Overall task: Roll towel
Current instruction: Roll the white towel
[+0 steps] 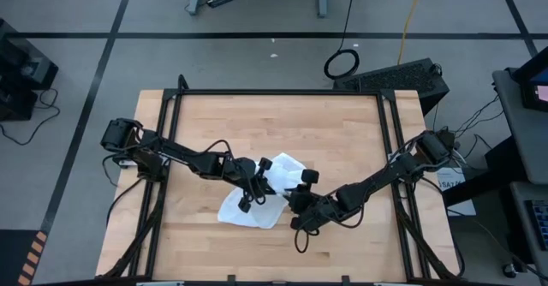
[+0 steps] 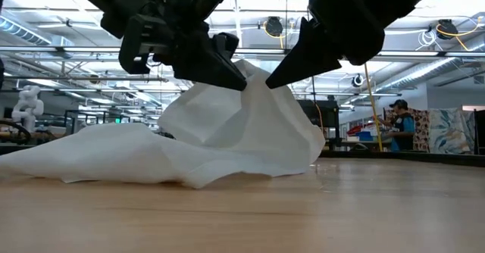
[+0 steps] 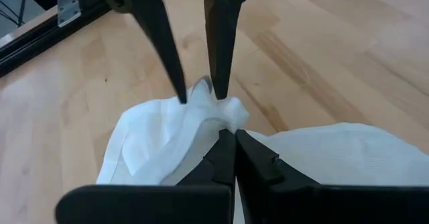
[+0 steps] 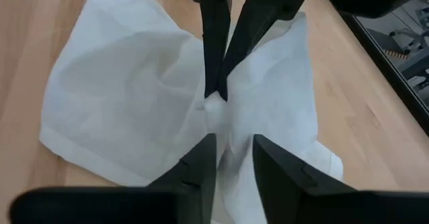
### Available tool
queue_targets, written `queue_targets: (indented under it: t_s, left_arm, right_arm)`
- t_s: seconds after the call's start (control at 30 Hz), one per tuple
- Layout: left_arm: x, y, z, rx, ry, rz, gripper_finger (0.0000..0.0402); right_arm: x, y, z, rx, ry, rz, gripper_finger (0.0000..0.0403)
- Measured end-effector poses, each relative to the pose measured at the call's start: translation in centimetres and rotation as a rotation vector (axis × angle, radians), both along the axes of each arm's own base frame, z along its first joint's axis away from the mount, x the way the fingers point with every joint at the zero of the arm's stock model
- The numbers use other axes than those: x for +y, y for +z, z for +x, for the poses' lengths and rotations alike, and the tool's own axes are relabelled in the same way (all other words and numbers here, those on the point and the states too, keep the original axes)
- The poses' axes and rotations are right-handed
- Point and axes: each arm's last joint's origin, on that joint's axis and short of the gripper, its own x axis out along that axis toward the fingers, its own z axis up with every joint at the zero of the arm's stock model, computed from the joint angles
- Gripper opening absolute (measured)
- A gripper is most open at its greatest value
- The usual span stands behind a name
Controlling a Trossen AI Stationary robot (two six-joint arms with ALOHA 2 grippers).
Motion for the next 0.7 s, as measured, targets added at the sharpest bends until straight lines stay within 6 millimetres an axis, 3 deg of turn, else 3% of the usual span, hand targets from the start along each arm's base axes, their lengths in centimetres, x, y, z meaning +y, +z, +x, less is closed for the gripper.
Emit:
queue_targets:
  t_s: [0.47, 0.6, 0.7]
  left_arm:
    - [0.3, 0.0, 0.0, -0.001, 0.010, 0.000, 0.0008]
    - [0.3, 0.1, 0.1, -0.007, 0.010, -0.001, 0.0008]
    - [0.3, 0.1, 0.1, -0.007, 0.010, -0.001, 0.0008]
  right_arm:
    - [0.4, -0.2, -0.1, 0.006, 0.019, -0.008, 0.0194]
    - [0.0, -1.2, 0.2, 0.039, 0.010, -0.026, 0.0197]
    - [-0.4, -1.5, 0.5, 0.038, -0.016, -0.027, 0.0175]
